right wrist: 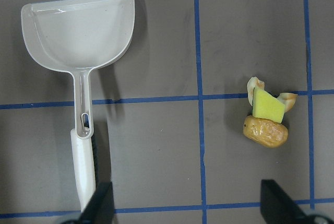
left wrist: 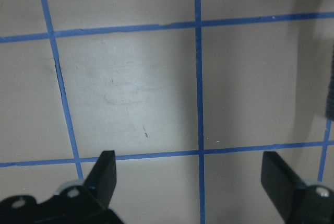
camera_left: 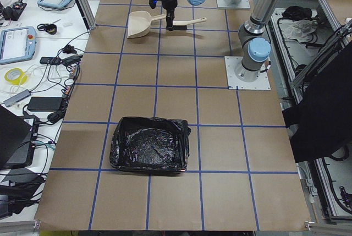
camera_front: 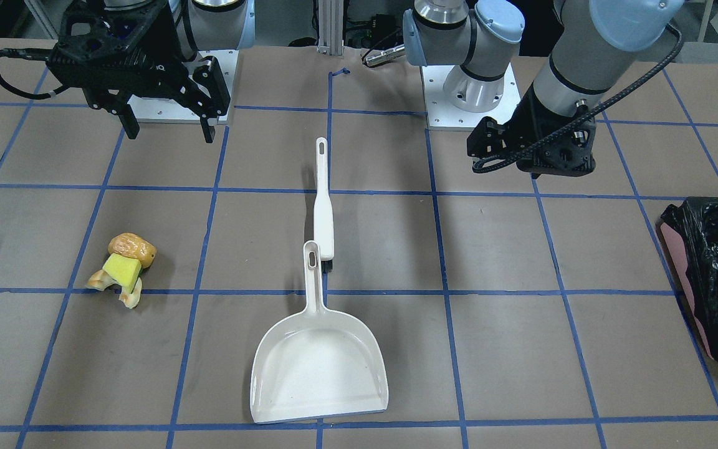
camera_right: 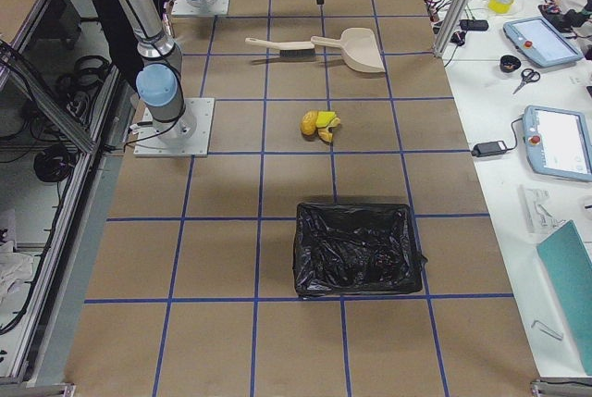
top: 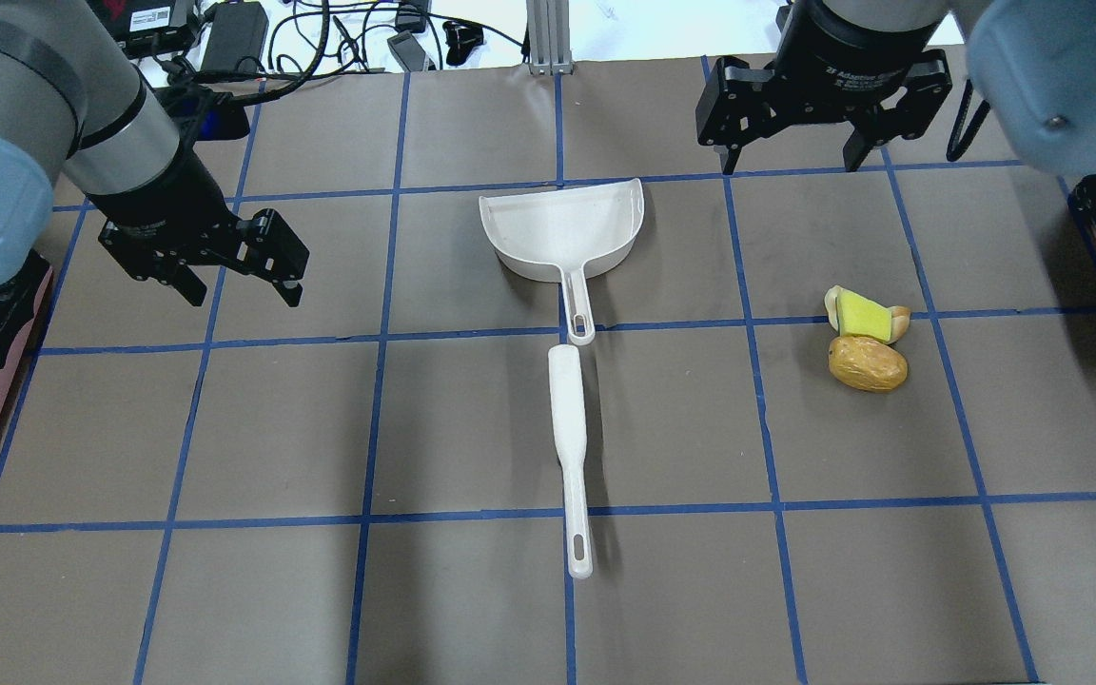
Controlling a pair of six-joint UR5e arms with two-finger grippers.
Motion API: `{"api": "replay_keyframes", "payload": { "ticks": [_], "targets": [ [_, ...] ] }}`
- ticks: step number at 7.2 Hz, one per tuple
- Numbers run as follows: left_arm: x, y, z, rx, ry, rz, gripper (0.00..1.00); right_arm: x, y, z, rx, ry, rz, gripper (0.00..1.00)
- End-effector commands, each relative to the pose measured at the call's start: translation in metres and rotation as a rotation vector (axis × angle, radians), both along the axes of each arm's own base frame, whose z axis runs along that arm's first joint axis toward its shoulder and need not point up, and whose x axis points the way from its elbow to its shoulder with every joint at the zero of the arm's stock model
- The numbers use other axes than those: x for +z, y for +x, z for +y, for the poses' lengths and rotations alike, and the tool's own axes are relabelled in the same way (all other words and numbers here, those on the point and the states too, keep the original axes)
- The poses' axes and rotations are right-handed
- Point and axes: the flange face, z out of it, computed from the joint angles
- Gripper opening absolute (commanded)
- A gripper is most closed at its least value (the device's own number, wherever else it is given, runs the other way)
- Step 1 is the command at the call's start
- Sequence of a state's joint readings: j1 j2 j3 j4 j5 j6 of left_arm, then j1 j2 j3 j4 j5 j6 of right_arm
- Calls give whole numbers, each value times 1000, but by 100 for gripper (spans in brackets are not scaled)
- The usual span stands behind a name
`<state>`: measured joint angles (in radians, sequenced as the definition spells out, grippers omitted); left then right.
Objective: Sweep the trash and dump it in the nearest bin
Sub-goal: 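Move the left gripper toward the white brush while the right gripper approaches the dustpan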
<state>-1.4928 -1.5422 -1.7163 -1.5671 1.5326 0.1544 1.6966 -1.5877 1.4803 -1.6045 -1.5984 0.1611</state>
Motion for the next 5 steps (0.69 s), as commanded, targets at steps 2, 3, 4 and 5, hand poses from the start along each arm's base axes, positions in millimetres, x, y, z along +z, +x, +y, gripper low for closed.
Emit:
{"api": "replay_keyframes", "payload": {
  "ticks": [2,3,4,5],
  "targets": [
    [-30,-31,17,-26,78,30,60,-1,0,-2,1,-4,0,100],
    [-36,-38,24,-16,120,28,64,-4,-1,-4,5,2,12,100],
    [-38,-49,31,6,148,19,84,-19,0,-14,3,27,19,100],
    [-43,-67,38,-14,166,12,97,-61,4,-40,-1,104,24,100]
  ]
}}
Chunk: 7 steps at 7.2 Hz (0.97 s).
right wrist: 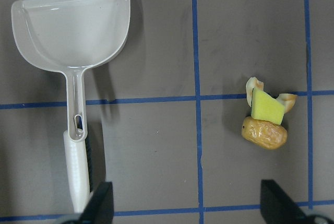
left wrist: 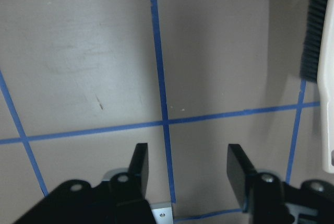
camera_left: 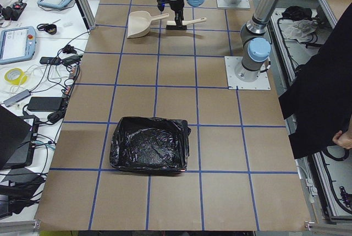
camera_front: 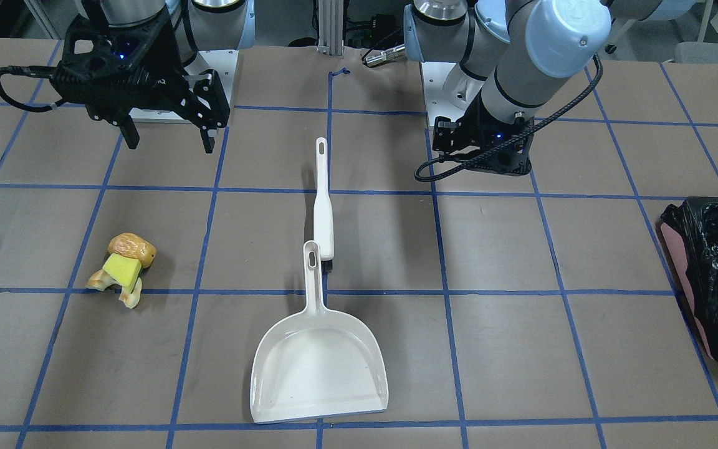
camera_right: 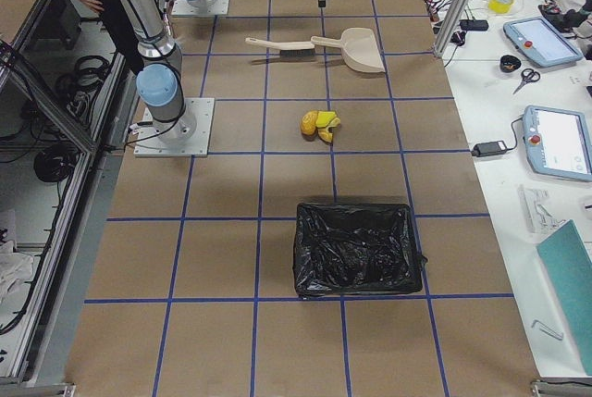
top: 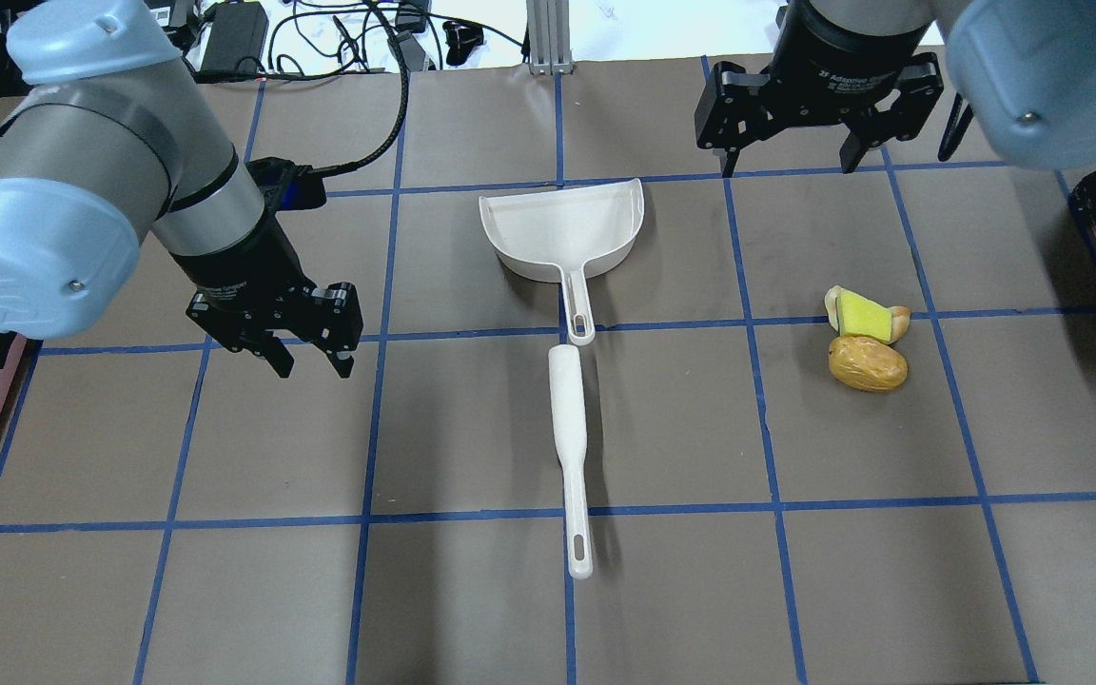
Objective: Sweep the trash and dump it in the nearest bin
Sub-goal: 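Grasp the brush handle with the left gripper while the right grasps the dustpan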
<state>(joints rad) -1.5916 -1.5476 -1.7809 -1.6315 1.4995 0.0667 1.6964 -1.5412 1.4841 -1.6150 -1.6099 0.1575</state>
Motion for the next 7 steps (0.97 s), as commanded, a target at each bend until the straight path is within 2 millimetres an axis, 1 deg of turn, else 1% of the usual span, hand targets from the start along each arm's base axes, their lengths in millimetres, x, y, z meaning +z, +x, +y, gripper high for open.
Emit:
{"api": "replay_keyframes", "payload": {
  "ticks": [1,2,3,4,5,6,7],
  "targets": [
    [-16,-35,20,-26,53,-16,98,-72,6,-52,-4,68,3,100],
    [-28,-49,33,-37,80,-24,98,-97,9,-71,-3,64,6,100],
    [-39,-60,42,-48,105,-32,98,-120,11,-80,-6,66,3,100],
    [-45,-73,51,-58,122,3,97,-145,12,-83,-10,56,-7,100],
    [-50,-85,60,-66,136,42,95,-169,12,-81,-5,43,-10,100],
    [-56,-94,68,-64,149,30,91,-186,12,-77,-4,52,-10,100],
    [-63,-112,77,-50,124,14,91,-204,14,-72,-4,81,-6,100]
  ]
}}
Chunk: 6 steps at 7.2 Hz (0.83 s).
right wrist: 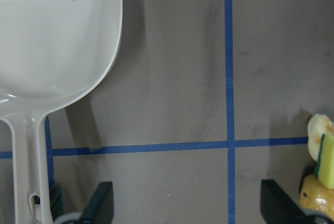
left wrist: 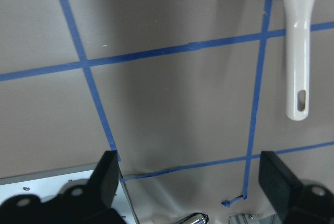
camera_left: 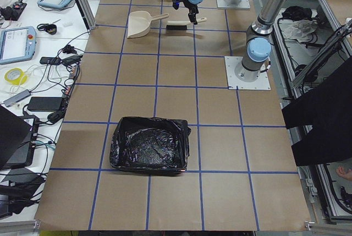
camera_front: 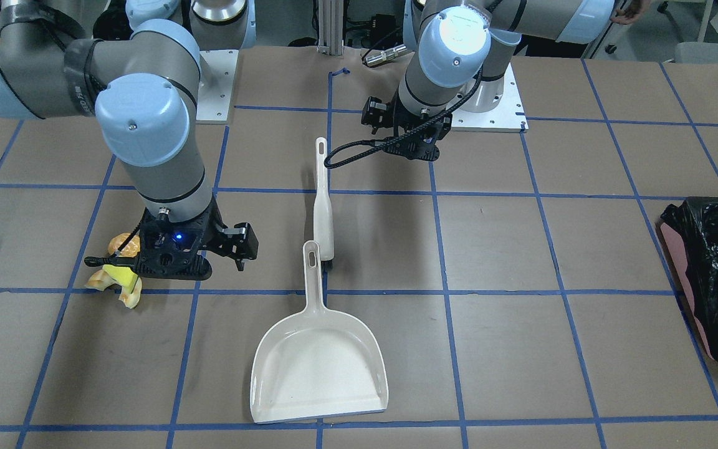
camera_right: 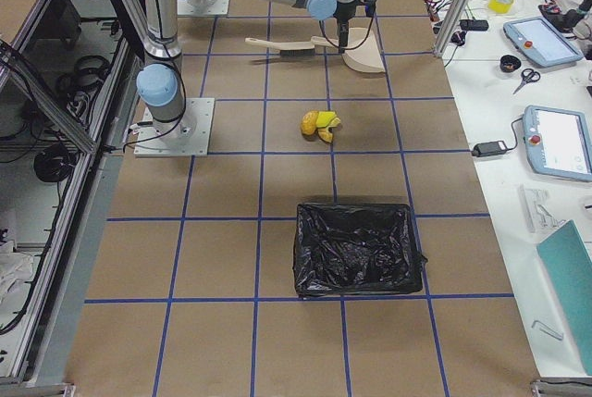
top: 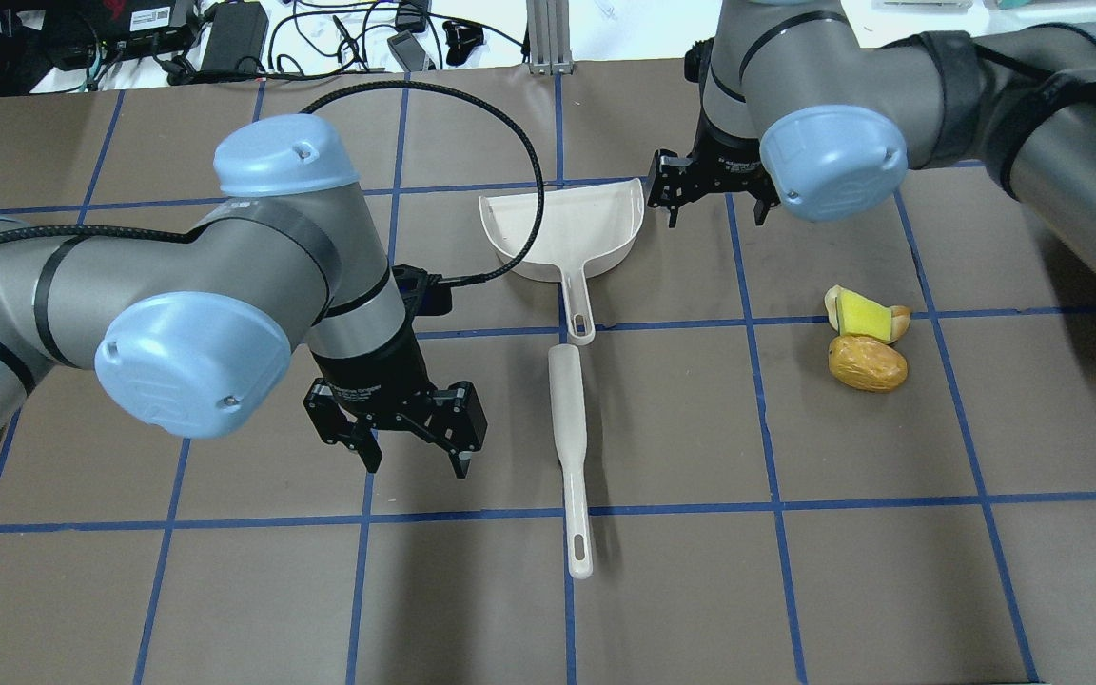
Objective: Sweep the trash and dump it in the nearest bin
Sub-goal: 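Grasp the brush handle with the left gripper while the right grasps the dustpan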
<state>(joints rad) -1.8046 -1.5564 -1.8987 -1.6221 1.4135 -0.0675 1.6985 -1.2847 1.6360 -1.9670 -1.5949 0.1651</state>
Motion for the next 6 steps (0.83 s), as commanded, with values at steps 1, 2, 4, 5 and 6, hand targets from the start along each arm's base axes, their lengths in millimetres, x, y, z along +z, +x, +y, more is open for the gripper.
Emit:
{"api": "replay_keyframes", "payload": {
  "ticks": [1,2,4,5,6],
  "targets": [
    [-24,-39,24,23,-59,-20,92,-35,3,8,7,34,6,100],
    [-42,-53,38,33,-94,-22,92,-48,4,14,7,58,8,100],
    [-57,-74,60,22,-147,-16,92,-56,11,11,12,44,-14,100],
    [-57,-84,68,28,-168,-15,92,-62,29,6,34,13,-27,100],
    [-59,-89,70,39,-185,-11,92,-63,44,0,40,-4,-31,100]
  ]
}}
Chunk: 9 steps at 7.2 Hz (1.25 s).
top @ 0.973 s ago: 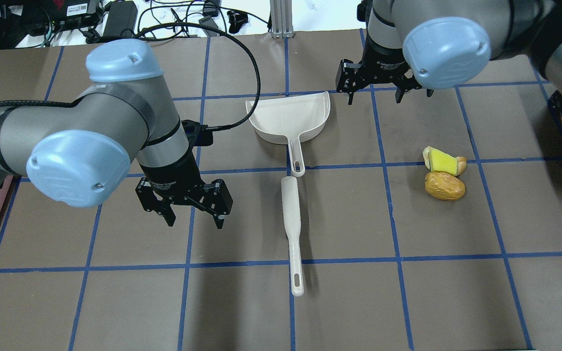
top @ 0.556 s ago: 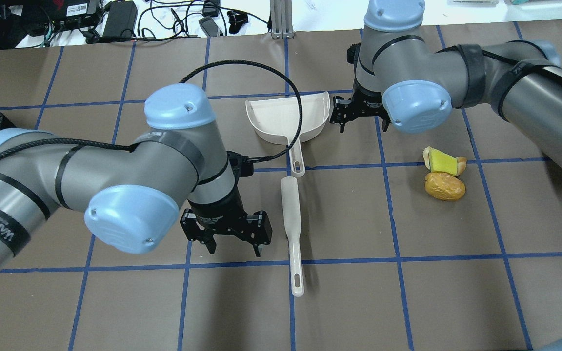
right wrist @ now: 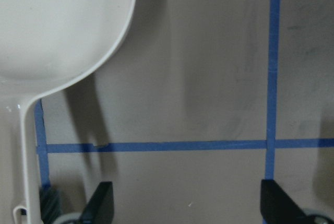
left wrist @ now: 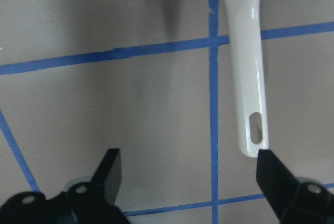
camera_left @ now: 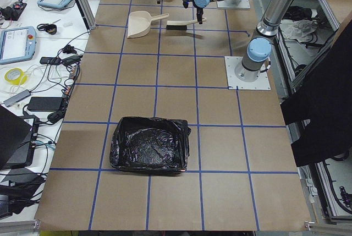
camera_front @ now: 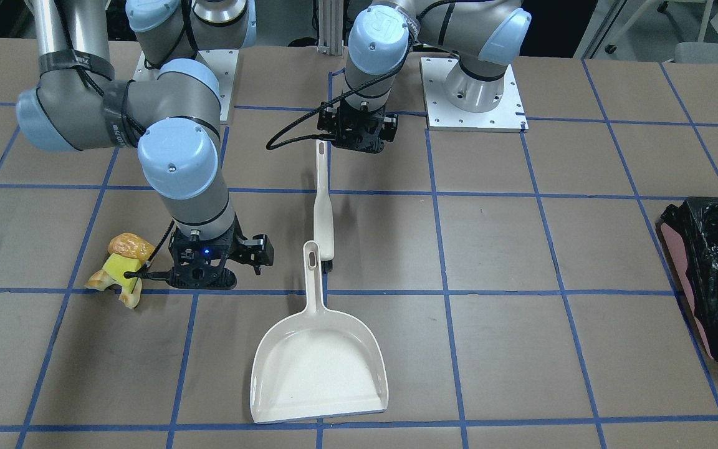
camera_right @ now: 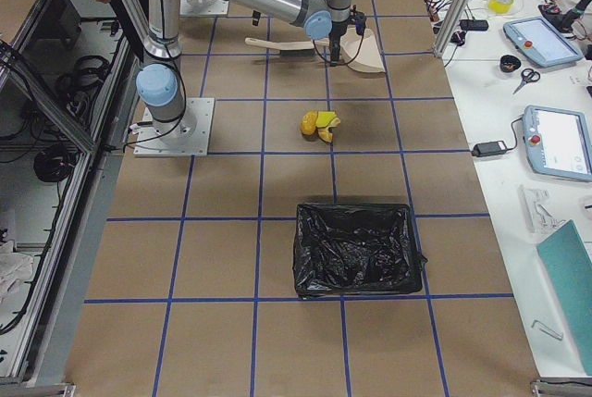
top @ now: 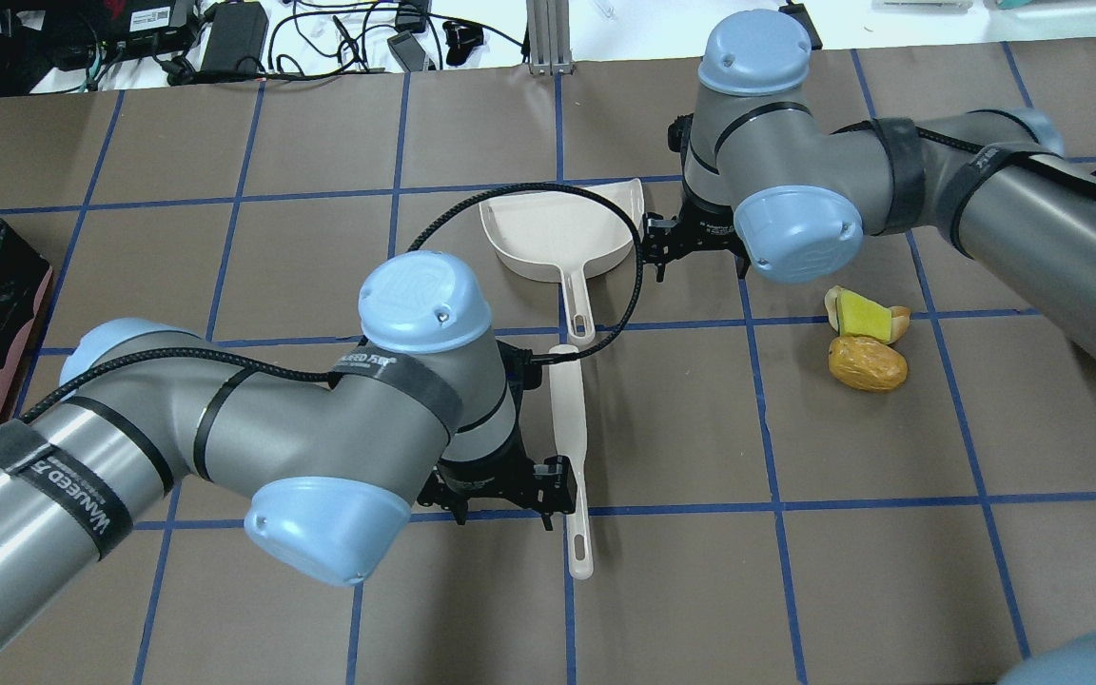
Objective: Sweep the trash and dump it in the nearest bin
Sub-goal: 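Grasp the brush handle with the left gripper while the right grasps the dustpan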
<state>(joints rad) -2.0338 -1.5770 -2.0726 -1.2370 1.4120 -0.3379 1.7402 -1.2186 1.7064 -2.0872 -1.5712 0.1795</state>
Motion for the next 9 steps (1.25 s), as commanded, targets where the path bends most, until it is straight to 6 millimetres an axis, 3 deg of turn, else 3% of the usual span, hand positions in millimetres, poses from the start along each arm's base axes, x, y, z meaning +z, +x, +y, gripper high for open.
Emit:
{"api": "replay_keyframes", "payload": {
  "ticks": [1,4,5,6,7,9],
  "targets": [
    [-4,-14,6,19,-60,22,92,-2,36,-14,-14,-28,-43,100],
    [-28,-24,14,22,-94,33,91,-20,102,-16,-18,0,-101,100],
    [-33,-25,14,26,-95,33,91,-38,116,-11,0,30,-91,100],
    [-37,-27,11,26,-102,37,90,-50,116,-9,14,54,-82,96],
    [-43,-29,7,26,-111,42,87,-56,114,-8,38,62,-66,90],
    [-51,-32,5,53,-100,36,87,-57,114,-6,58,73,-61,61]
  ]
}}
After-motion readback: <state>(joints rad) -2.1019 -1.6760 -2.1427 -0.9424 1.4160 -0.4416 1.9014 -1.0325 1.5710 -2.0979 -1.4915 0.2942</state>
